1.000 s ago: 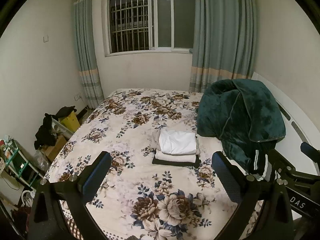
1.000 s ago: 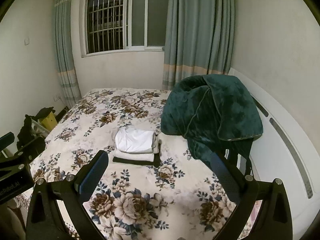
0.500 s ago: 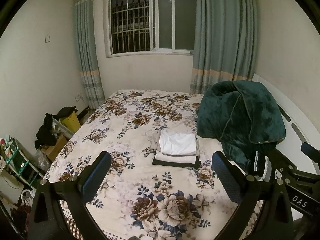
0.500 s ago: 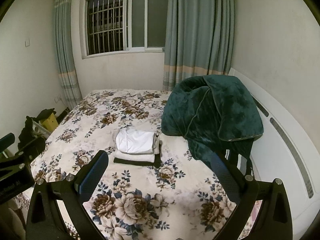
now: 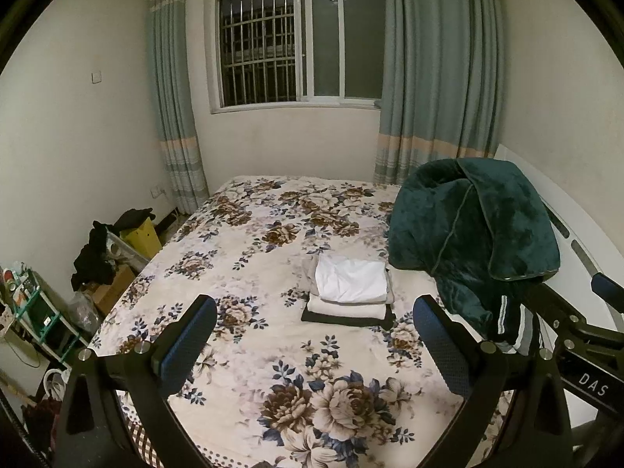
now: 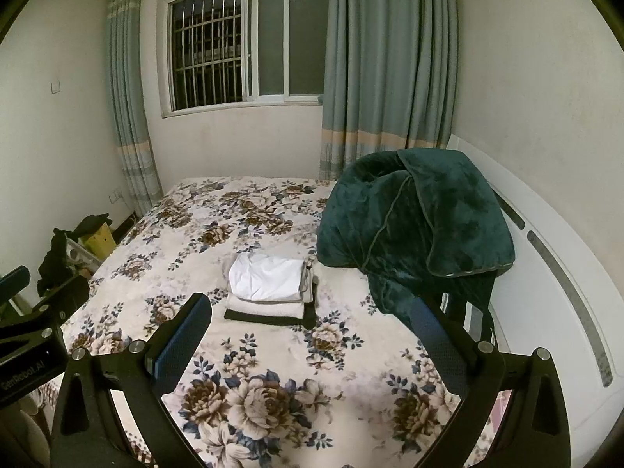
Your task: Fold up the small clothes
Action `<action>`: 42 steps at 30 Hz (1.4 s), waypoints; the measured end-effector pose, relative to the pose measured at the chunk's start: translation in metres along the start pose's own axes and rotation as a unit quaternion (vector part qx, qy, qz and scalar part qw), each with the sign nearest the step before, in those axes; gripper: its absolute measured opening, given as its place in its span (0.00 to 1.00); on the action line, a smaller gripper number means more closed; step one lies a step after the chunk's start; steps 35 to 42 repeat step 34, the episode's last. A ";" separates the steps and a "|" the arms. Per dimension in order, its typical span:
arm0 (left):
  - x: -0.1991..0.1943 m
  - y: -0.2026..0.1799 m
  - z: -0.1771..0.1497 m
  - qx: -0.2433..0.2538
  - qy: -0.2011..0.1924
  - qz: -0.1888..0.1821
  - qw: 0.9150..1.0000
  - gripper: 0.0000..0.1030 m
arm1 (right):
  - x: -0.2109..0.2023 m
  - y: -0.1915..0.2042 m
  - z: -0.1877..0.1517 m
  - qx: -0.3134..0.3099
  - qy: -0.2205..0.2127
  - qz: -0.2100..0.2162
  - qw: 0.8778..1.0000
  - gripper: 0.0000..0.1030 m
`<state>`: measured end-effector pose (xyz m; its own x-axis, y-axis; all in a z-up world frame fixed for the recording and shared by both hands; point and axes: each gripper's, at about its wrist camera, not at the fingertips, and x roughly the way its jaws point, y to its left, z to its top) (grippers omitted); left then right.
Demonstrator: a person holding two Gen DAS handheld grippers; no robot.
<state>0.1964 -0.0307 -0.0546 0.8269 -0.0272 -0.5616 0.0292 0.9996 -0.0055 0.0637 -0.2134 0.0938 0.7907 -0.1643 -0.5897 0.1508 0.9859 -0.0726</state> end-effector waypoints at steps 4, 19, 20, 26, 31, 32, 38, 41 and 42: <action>-0.001 0.001 -0.003 -0.001 0.002 0.002 1.000 1.00 | 0.000 0.001 -0.001 0.000 0.002 0.000 1.000 1.00; -0.003 0.002 -0.004 -0.004 0.003 0.003 1.000 1.00 | -0.002 0.003 -0.004 0.003 -0.003 -0.002 1.000 1.00; -0.002 0.002 -0.004 -0.004 0.003 0.002 1.000 1.00 | -0.002 0.006 -0.001 0.001 -0.004 -0.002 1.000 1.00; -0.004 0.003 -0.005 -0.003 0.000 0.004 1.000 1.00 | -0.001 0.011 0.002 0.003 -0.007 -0.001 1.000 1.00; -0.009 0.005 -0.005 -0.004 -0.005 0.008 1.000 1.00 | -0.001 0.014 0.003 0.004 -0.009 -0.001 1.000 1.00; -0.010 0.006 -0.005 -0.004 -0.006 0.007 1.000 1.00 | -0.002 0.012 0.001 0.004 -0.009 -0.002 1.000 1.00; -0.010 0.006 -0.005 -0.004 -0.005 0.007 1.000 1.00 | -0.001 0.014 0.002 0.004 -0.009 -0.002 1.000 1.00; -0.010 0.006 -0.005 -0.004 -0.005 0.007 1.000 1.00 | -0.001 0.014 0.002 0.004 -0.009 -0.002 1.000 1.00; -0.010 0.006 -0.005 -0.004 -0.005 0.007 1.000 1.00 | -0.001 0.014 0.002 0.004 -0.009 -0.002 1.000 1.00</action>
